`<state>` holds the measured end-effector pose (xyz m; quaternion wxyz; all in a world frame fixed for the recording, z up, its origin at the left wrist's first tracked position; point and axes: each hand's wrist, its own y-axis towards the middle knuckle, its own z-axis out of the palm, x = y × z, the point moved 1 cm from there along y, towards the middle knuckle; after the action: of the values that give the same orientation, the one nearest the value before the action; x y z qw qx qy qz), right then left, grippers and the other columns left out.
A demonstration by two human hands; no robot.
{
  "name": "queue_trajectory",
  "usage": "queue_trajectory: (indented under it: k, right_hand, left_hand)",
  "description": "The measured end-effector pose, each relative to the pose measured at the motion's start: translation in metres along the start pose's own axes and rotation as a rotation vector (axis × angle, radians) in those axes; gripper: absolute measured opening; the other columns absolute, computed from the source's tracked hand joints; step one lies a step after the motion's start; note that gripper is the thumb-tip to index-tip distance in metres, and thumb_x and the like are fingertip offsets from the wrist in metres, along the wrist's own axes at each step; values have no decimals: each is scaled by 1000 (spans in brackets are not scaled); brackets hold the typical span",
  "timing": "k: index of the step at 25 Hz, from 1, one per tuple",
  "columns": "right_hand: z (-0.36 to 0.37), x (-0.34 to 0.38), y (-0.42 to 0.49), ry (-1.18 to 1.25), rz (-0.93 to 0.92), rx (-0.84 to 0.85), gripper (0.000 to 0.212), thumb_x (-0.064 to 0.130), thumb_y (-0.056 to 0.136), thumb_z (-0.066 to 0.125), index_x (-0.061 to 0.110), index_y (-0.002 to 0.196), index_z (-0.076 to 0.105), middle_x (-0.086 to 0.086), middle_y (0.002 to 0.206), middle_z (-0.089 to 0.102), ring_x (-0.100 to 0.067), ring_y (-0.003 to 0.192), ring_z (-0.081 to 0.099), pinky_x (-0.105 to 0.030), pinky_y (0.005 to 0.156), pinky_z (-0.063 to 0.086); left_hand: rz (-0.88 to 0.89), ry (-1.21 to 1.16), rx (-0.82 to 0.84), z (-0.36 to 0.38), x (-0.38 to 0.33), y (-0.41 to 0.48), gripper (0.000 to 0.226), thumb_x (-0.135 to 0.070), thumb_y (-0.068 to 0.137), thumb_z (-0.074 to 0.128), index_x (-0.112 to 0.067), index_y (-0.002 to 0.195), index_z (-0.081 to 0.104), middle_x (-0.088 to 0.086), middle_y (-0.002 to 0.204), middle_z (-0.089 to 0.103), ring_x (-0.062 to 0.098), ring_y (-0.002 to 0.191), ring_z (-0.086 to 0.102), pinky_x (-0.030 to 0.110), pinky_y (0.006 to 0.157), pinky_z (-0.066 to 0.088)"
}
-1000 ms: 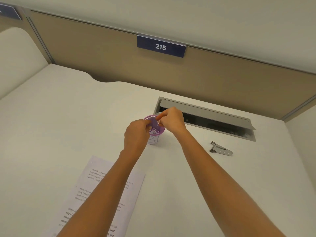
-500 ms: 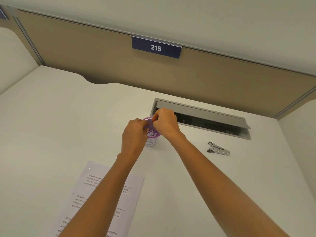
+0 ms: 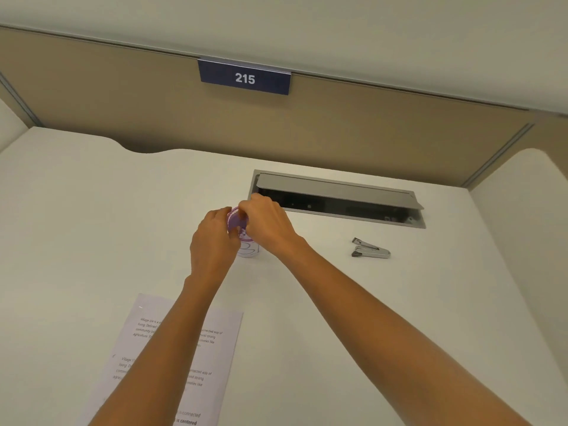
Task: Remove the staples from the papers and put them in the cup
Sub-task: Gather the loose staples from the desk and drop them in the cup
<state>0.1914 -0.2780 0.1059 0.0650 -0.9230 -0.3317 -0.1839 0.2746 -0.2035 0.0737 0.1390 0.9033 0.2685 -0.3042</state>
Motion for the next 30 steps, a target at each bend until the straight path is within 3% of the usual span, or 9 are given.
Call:
queue_trajectory:
  k: [4, 8, 10, 12, 14, 18, 22, 25, 30]
  right_hand:
    - [-9, -14, -14, 292, 85, -117, 19, 12, 88, 66, 9, 107, 70, -11, 112, 68, -25, 98, 63, -30, 86, 52]
    - [-27, -70, -50, 784, 383, -332, 12, 10, 90, 63, 13, 97, 73, -4, 95, 71, -13, 82, 69, -23, 79, 56]
    - [-34, -113, -83, 875, 536, -381, 11, 11, 89, 66, 21, 88, 72, 2, 91, 70, -7, 74, 69, -13, 70, 55]
    - [-40, -162, -124, 883, 652, -422, 14, 10, 88, 68, 22, 84, 71, 2, 91, 71, -8, 74, 70, -12, 69, 56]
    - [-44, -209, -167, 857, 738, -430, 14, 5, 87, 68, 17, 86, 74, -4, 92, 74, -15, 77, 72, -22, 78, 58]
    - [-48, -288, -240, 657, 824, -369, 20, 2, 85, 65, 18, 85, 75, -2, 87, 74, -20, 78, 70, -23, 78, 55]
    - [-43, -336, -276, 477, 771, -296, 18, 4, 86, 66, 14, 96, 76, 1, 98, 72, -8, 85, 64, -4, 75, 43]
    - [-39, -353, -283, 425, 688, -244, 18, 6, 86, 68, 13, 101, 75, 0, 101, 69, -7, 83, 61, -2, 74, 42]
    - [-26, -360, -280, 348, 510, -143, 25, 16, 86, 70, 13, 111, 71, -2, 101, 63, -11, 88, 54, -22, 85, 46]
  left_hand:
    - [26, -18, -99, -4, -4, -9, 51, -23, 92, 61, -13, 140, 45, 12, 140, 54, 31, 126, 52, 43, 99, 46]
    - [125, -149, -226, 3, -23, -35, 43, -19, 91, 63, -12, 132, 54, 11, 130, 61, 28, 116, 56, 37, 92, 49]
    - [204, -176, -224, 18, -37, -57, 36, -14, 88, 66, -11, 124, 60, 11, 121, 66, 28, 109, 60, 40, 90, 50]
    - [264, -194, -141, 41, -55, -81, 27, -13, 88, 66, -14, 115, 66, 6, 111, 70, 24, 101, 63, 38, 87, 51]
    - [290, -184, -1, 68, -74, -103, 19, -17, 90, 66, -20, 108, 69, -3, 102, 71, 18, 92, 64, 35, 84, 50]
    - [317, -148, 243, 128, -112, -139, 13, -23, 90, 66, -25, 102, 71, -10, 97, 70, 12, 85, 66, 30, 80, 49]
    - [363, -74, 398, 184, -154, -167, 17, -25, 91, 64, -25, 106, 70, -8, 100, 70, 14, 91, 65, 30, 82, 49]
    - [368, -27, 483, 217, -181, -178, 23, -27, 92, 61, -24, 113, 68, -4, 109, 68, 17, 101, 62, 31, 86, 49]
    - [383, 89, 489, 253, -209, -181, 30, -29, 92, 59, -22, 121, 63, -1, 117, 63, 21, 109, 56, 32, 87, 46]
